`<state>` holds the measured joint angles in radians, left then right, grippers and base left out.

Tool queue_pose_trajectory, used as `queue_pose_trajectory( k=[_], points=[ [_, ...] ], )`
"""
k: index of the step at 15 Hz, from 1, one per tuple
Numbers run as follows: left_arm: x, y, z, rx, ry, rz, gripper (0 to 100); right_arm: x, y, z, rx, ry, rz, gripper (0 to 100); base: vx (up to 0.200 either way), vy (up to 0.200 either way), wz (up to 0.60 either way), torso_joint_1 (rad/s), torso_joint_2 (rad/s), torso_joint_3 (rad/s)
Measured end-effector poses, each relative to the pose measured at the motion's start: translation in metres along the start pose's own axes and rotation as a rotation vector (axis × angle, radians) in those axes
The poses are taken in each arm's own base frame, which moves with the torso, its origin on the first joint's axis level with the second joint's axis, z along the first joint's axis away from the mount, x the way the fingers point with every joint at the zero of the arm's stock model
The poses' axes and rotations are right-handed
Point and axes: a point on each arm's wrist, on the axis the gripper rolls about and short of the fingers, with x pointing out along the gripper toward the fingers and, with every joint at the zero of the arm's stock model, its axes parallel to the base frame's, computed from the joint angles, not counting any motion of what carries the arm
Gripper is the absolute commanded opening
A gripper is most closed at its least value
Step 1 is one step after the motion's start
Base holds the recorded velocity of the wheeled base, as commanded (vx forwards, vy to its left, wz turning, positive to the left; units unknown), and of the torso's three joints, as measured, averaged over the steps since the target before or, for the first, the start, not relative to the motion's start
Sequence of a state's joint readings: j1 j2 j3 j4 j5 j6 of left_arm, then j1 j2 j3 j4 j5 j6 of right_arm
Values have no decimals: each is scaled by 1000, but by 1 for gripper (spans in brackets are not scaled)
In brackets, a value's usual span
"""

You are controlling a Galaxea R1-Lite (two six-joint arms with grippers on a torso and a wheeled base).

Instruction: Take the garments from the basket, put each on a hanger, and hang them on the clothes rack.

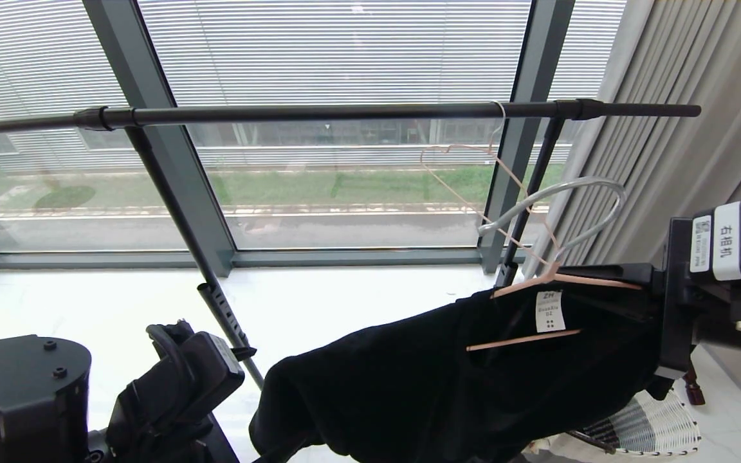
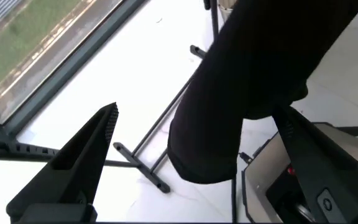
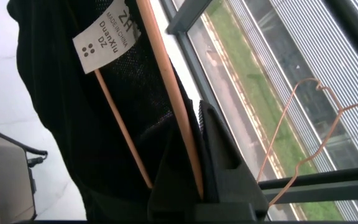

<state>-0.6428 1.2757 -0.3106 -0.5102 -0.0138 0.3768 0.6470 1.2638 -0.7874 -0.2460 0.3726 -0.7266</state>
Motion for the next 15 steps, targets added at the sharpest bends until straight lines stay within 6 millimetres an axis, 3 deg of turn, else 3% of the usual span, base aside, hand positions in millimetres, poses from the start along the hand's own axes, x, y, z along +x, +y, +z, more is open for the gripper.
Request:
queue_pose_trajectory(
  k=[1,2,6,11,12,15],
  points=[
    [0,0,-1,-5,4,0,100,0,2,2,-4,-7,8,0,0,0,0,0,0,0],
    [1,-1,-3,-8,11,-2,0,1,4,4,-7,-7,8,0,0,0,0,0,0,0],
    [0,-1,-15,-12,19,30,0,1,4,4,0,-1,1,0,0,0,0,0,0,0],
    [-10,18,-28,-72,66,186,0,-5,-6,-4,98,39,-65,0,0,0,0,0,0,0],
    [-12,19,-28,-72,62,193,100,-5,-6,-4,104,42,-72,0,0,0,0,0,0,0],
    [-13,18,-23,-60,29,186,100,-5,-7,-4,123,48,-82,0,0,0,0,0,0,0]
  ],
)
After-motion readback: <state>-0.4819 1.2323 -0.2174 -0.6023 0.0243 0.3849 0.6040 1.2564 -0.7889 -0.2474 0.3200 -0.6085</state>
